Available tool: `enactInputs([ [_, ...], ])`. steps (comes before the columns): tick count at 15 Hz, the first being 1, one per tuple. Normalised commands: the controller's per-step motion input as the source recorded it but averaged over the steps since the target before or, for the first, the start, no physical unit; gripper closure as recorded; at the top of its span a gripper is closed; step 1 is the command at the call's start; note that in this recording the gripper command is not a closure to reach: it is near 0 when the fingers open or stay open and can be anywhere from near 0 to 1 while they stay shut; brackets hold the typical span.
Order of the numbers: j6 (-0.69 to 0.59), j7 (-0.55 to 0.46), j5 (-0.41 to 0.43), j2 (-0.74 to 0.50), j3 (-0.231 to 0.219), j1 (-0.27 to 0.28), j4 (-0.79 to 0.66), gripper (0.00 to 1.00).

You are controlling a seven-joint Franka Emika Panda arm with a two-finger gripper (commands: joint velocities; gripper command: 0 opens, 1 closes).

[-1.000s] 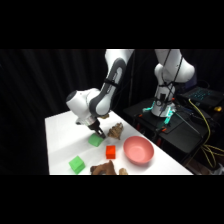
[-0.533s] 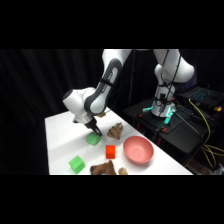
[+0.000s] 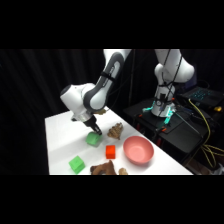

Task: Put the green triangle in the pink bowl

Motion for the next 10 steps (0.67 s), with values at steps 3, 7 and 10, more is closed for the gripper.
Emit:
enactInputs([
  [3, -0.06, 0.04, -0.053, -0.68, 0.038, 0.143, -0.55, 0.11],
  [7, 0.01, 0.0, -0.149, -0.77, 0.034, 0.135, -0.77, 0.11],
  [10, 0.09, 0.01, -0.22, -0.77, 0.05, 0.14, -0.86, 0.11],
])
